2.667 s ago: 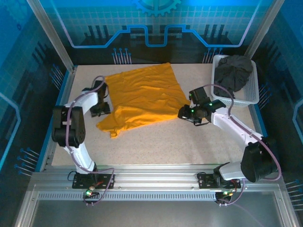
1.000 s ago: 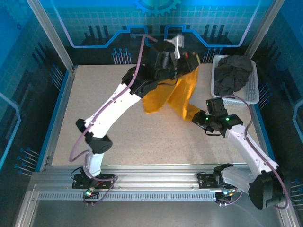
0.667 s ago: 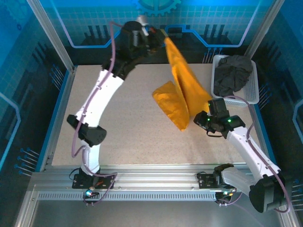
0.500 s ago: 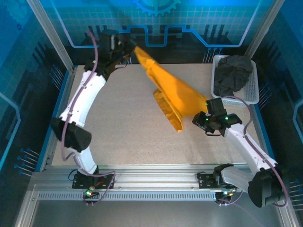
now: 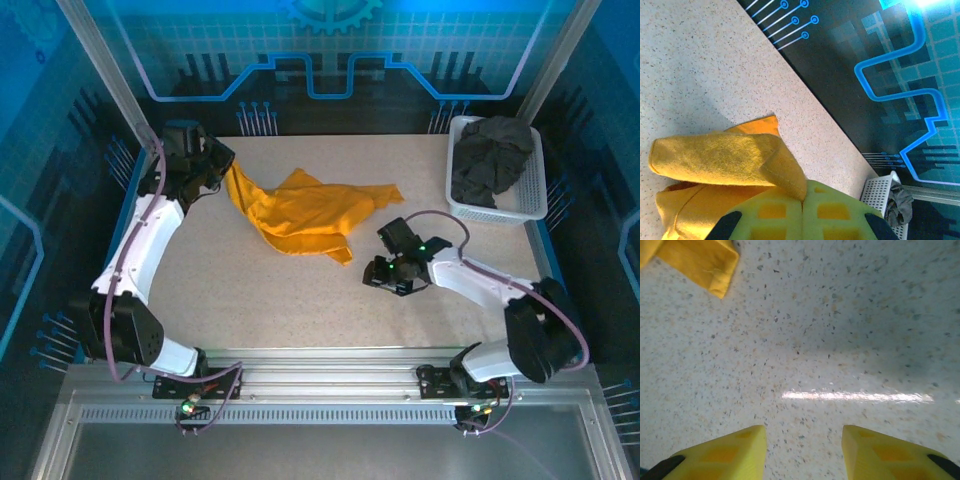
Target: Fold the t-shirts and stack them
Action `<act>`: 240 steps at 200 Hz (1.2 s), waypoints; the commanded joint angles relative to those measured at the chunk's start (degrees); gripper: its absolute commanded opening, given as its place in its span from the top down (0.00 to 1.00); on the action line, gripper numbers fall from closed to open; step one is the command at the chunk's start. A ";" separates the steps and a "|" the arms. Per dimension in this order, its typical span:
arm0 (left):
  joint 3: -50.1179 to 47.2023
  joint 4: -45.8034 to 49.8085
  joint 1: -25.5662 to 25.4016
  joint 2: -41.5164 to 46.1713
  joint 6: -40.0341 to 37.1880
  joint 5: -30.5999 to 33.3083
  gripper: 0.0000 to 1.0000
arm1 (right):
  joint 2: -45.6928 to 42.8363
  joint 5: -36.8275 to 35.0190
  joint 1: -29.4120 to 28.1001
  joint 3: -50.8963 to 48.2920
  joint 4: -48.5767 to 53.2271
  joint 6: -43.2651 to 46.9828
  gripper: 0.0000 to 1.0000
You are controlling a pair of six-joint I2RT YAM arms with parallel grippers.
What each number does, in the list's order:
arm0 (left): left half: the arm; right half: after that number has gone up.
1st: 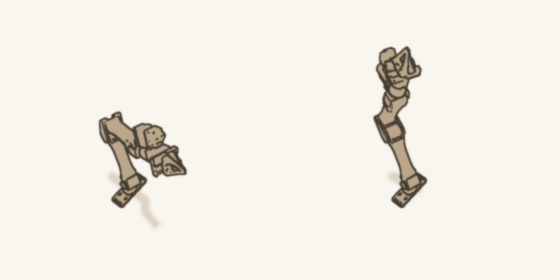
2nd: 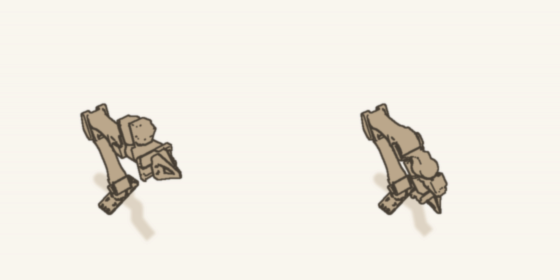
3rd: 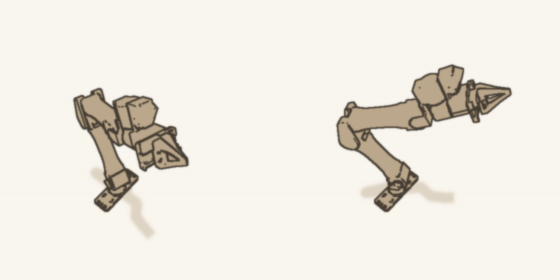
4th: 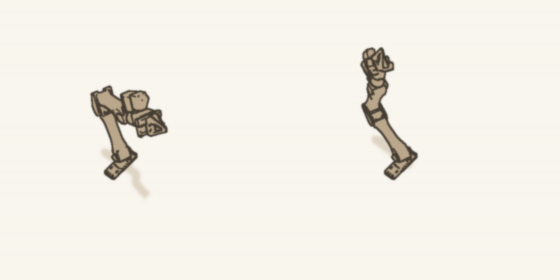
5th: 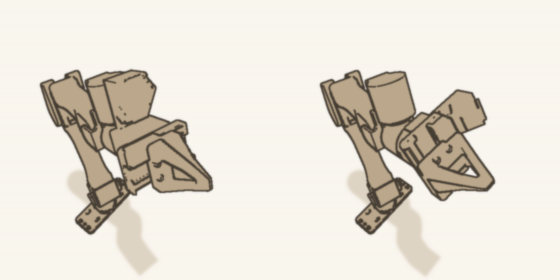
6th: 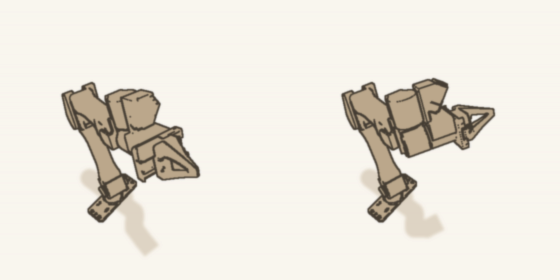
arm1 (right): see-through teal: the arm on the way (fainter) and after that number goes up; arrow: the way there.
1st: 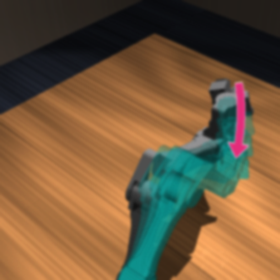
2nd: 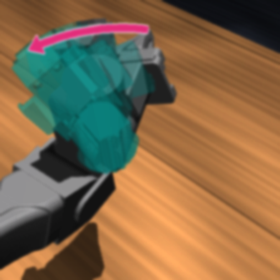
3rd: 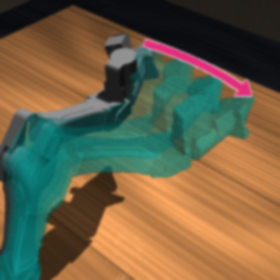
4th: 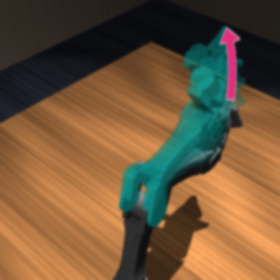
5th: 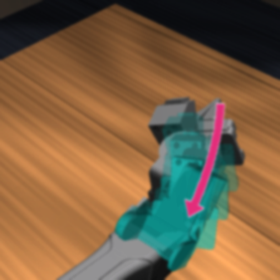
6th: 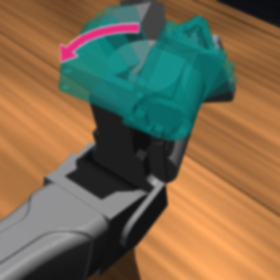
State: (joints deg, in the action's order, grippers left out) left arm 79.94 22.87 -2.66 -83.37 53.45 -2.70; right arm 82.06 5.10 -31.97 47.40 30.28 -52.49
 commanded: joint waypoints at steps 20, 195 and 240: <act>-0.24 -2.36 0.46 2.95 -1.81 -1.98 1.00 | 5.72 1.34 2.10 1.10 -9.45 -23.32 0.57; -0.42 -1.62 0.46 3.64 -3.89 -4.49 1.00 | 23.04 1.05 2.52 15.95 -19.13 -74.13 0.51; 0.26 -1.36 0.46 3.22 -4.40 -4.77 1.00 | 26.12 2.14 2.08 19.29 -17.63 -74.01 0.50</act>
State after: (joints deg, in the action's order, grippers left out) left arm 79.55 21.98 -2.61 -81.19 50.65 -5.98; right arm 105.69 7.53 -29.34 63.77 11.35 -118.76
